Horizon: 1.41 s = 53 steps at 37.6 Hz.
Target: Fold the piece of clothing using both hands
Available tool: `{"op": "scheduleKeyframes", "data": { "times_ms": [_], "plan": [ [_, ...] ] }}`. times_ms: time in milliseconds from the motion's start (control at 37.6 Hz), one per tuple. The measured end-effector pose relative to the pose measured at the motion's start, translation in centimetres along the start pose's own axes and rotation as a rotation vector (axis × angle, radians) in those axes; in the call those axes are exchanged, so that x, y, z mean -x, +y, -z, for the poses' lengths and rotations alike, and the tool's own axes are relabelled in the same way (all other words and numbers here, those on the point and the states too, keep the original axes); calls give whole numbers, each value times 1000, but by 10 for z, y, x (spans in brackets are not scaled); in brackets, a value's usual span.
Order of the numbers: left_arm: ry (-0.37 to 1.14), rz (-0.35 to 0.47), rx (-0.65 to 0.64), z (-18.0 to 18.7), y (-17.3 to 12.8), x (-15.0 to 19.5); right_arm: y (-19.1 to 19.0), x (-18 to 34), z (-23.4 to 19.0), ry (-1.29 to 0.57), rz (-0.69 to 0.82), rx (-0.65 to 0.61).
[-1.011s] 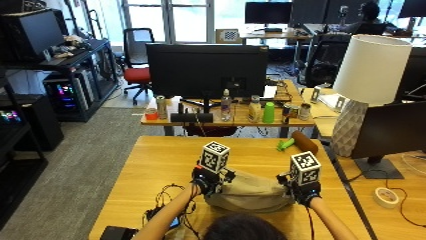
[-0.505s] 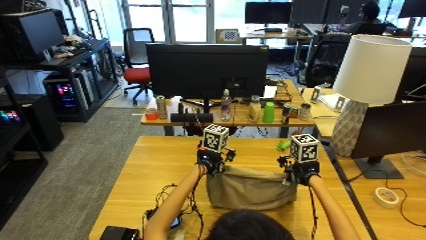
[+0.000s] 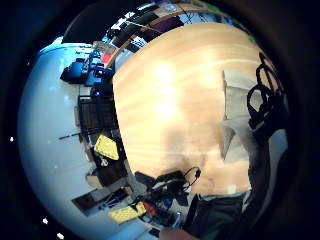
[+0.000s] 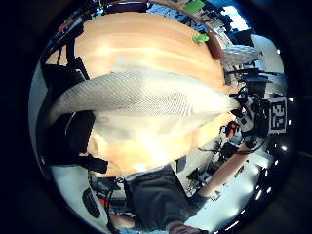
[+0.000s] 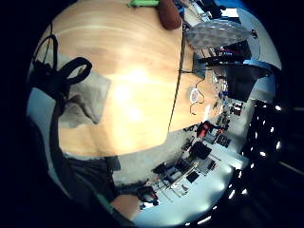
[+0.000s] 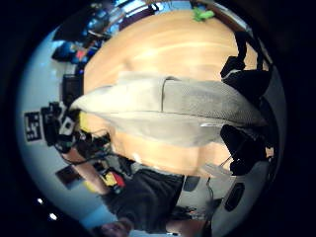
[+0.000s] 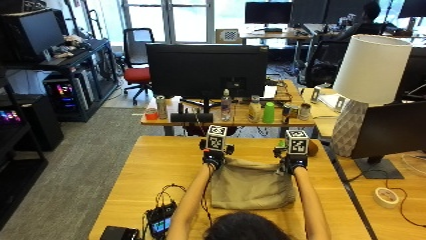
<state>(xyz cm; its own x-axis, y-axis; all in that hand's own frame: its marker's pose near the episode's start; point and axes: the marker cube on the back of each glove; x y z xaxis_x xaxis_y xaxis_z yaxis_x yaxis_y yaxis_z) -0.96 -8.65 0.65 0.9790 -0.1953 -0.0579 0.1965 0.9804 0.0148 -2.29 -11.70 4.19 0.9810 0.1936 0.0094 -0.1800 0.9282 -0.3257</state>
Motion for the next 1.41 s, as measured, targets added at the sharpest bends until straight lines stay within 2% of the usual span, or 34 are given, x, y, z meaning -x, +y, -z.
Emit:
{"op": "scheduleKeyframes", "data": {
  "times_ms": [80, 186, 319, 426, 532, 585, 665, 771, 851, 958, 1064, 1117, 1170, 1250, 1330, 1410],
  "plan": [
    [20, 48, -28, -16, -9, -1, 1, 4, -5, -62, 20, -138],
    [94, 16, -13, -30, -9, -7, -7, -1, -15, -122, -56, -176],
    [69, 26, -100, -24, -6, -4, -3, -10, -13, -112, -79, -203],
    [98, -34, -67, -21, 5, -10, -21, -21, -5, -78, -54, -287],
    [62, -29, -176, -12, 6, -12, -61, -35, 0, -45, -39, -362],
    [49, -53, -213, -6, 13, -16, -63, -42, 6, -9, -30, -368],
    [49, -105, -189, -8, 21, -24, -52, -47, 15, 30, -27, -363],
    [65, -118, -190, -36, -21, -32, -37, -51, 21, 7, -21, -371],
    [105, -116, -203, -46, -26, -38, -36, -53, 14, -63, -11, -374],
    [156, -100, -182, -60, -14, -45, -44, -50, -16, -140, -11, -306],
    [182, -94, -131, -72, 19, -51, -30, -44, -57, -150, -140, -24],
    [189, -79, -56, -84, 35, -53, -9, -36, -69, -135, -168, -19],
    [205, -67, 81, -104, 44, -54, 7, -28, -78, -123, -156, -42],
    [231, -69, 262, -128, 52, -57, 13, -21, -96, -121, -146, 30],
    [224, -53, 325, -146, 54, -56, 12, -16, -111, -124, -149, 91],
    [210, -21, 329, -159, 51, -53, 6, -13, -121, -125, -151, 69]
  ]
}}
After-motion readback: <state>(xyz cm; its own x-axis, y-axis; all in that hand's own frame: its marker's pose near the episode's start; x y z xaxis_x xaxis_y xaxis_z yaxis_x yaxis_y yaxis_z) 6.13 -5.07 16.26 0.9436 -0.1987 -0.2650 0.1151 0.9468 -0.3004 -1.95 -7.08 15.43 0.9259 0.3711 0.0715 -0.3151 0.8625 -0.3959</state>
